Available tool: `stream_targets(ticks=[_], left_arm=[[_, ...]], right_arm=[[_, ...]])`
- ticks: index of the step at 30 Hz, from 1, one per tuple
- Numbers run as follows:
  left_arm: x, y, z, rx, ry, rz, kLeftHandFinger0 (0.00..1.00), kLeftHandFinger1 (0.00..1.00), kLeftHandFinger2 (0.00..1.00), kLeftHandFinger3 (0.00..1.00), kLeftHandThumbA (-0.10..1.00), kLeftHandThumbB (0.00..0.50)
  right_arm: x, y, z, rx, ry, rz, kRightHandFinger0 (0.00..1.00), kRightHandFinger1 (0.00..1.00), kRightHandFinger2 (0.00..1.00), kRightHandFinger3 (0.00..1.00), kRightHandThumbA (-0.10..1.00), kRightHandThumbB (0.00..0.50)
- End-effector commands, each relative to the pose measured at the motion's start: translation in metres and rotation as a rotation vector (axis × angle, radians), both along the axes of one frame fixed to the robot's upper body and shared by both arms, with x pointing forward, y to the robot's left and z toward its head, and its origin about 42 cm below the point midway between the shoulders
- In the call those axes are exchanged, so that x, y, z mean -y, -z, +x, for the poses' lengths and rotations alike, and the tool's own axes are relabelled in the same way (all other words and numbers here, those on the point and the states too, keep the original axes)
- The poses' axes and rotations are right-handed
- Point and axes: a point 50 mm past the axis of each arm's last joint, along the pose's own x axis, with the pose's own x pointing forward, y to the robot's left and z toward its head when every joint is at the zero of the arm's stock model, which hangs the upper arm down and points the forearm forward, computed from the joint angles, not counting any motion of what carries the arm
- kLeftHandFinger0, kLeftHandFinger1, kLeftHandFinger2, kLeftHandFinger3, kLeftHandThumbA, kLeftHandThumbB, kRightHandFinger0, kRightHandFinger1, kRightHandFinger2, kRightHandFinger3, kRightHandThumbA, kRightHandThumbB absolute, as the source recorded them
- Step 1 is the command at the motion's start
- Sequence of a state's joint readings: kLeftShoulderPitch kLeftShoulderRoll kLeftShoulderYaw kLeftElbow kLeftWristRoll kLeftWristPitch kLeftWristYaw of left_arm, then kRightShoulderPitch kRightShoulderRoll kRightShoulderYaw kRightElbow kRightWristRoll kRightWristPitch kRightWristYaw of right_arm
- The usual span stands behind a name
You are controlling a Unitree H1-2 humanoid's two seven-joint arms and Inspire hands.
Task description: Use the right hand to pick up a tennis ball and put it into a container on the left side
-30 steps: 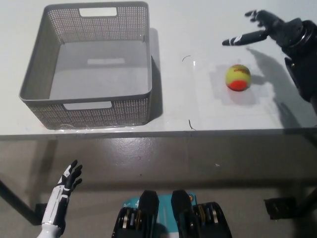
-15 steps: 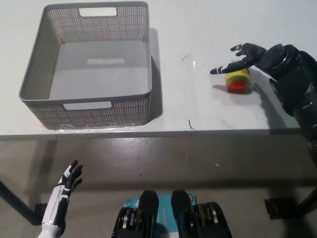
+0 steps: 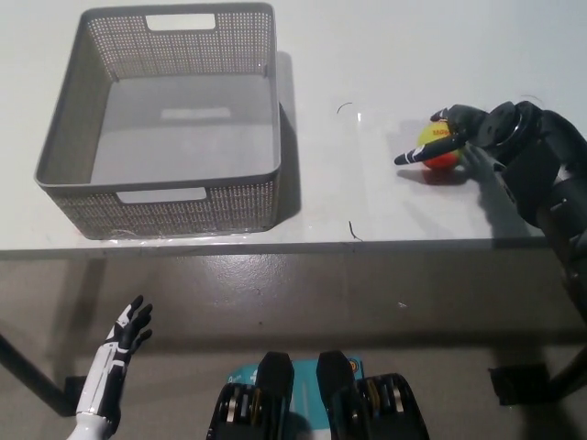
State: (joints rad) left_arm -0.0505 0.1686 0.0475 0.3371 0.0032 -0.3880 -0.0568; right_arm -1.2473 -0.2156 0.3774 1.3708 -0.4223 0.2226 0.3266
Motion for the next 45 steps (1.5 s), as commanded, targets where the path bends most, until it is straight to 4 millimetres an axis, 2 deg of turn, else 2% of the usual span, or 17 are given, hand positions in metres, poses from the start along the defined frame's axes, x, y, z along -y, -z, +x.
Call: stream_targets(ticks=[1,10,12,16,17,18,19,20,21,22,23,25,28,36,38,41,45], left_arm=[[-0.008,-0.011,0.001,0.075,0.014,0.001,1.00,1.00,1.00,1.00,1.00,0.162],[-0.008,-0.011,0.000,0.078,0.020,-0.005,1.00,1.00,1.00,1.00,1.00,0.160],[-0.008,-0.011,0.000,0.075,0.024,-0.014,1.00,1.00,1.00,1.00,1.00,0.164],[-0.007,-0.013,0.004,0.086,0.021,-0.018,1.00,1.00,1.00,1.00,1.00,0.173],[-0.007,-0.013,0.004,0.084,0.024,-0.026,1.00,1.00,1.00,1.00,1.00,0.167],[-0.008,-0.014,0.004,0.084,0.027,-0.027,1.00,1.00,1.00,1.00,1.00,0.165],[-0.008,-0.014,0.004,0.084,0.027,-0.025,1.00,1.00,1.00,1.00,1.00,0.170],[-0.008,-0.013,0.005,0.085,0.026,-0.023,1.00,1.00,1.00,1.00,1.00,0.179],[-0.008,-0.013,0.006,0.086,0.027,-0.024,1.00,1.00,1.00,1.00,1.00,0.179],[-0.008,-0.014,0.006,0.087,0.028,-0.026,1.00,1.00,1.00,1.00,1.00,0.178],[-0.008,-0.014,0.007,0.087,0.027,-0.024,1.00,1.00,1.00,1.00,1.00,0.179],[-0.008,-0.014,0.007,0.088,0.029,-0.026,1.00,1.00,1.00,1.00,1.00,0.178],[-0.007,-0.014,0.007,0.085,0.028,-0.032,1.00,1.00,1.00,1.00,1.00,0.189],[-0.007,-0.016,0.007,0.079,0.031,-0.023,1.00,1.00,1.00,1.00,1.00,0.200],[-0.008,-0.015,0.007,0.081,0.030,-0.019,1.00,1.00,1.00,1.00,1.00,0.199],[-0.009,-0.018,0.012,0.085,0.030,-0.020,1.00,1.00,1.00,1.00,1.00,0.199],[-0.009,-0.017,0.011,0.085,0.030,-0.023,1.00,1.00,1.00,1.00,1.00,0.177]], right_arm=[[0.000,-0.054,0.014,0.136,-0.017,-0.040,1.00,1.00,1.00,1.00,1.00,0.500],[0.007,-0.050,0.014,0.148,0.012,-0.050,1.00,1.00,1.00,1.00,0.99,0.482],[0.004,-0.048,0.014,0.176,0.032,-0.045,1.00,1.00,1.00,1.00,0.94,0.471],[0.001,-0.042,0.013,0.310,0.108,0.023,1.00,1.00,1.00,1.00,0.57,0.346],[-0.001,-0.033,0.011,0.408,0.148,0.038,0.56,0.55,0.65,0.64,0.00,0.163],[-0.001,-0.028,0.009,0.487,0.177,0.060,0.25,0.38,0.54,0.55,-0.10,0.252],[-0.001,-0.026,0.008,0.503,0.187,0.078,0.05,0.15,0.29,0.30,-0.10,0.207],[-0.002,-0.022,0.006,0.536,0.202,0.118,0.00,0.07,0.31,0.29,-0.10,0.192],[-0.002,-0.019,0.005,0.552,0.211,0.150,0.00,0.12,0.47,0.43,-0.10,0.174],[-0.002,-0.018,0.005,0.561,0.220,0.171,0.00,0.14,0.55,0.51,-0.10,0.172],[-0.003,-0.017,0.004,0.563,0.231,0.189,0.00,0.28,0.73,0.69,-0.10,0.166],[-0.003,-0.015,0.004,0.576,0.247,0.239,0.00,0.40,0.80,0.78,-0.10,0.171],[-0.003,-0.014,0.003,0.593,0.255,0.292,0.00,0.48,0.79,0.82,-0.10,0.142],[-0.005,-0.023,0.004,0.651,0.284,0.470,0.00,0.41,0.71,0.71,-0.10,0.141],[-0.007,-0.032,0.006,0.665,0.304,0.554,0.00,0.42,0.72,0.72,-0.10,0.152],[-0.018,-0.066,0.012,0.723,0.287,0.662,0.00,0.42,0.73,0.71,-0.10,0.167],[-0.031,-0.094,0.014,0.785,0.227,0.716,0.00,0.39,0.73,0.69,-0.10,0.147]])
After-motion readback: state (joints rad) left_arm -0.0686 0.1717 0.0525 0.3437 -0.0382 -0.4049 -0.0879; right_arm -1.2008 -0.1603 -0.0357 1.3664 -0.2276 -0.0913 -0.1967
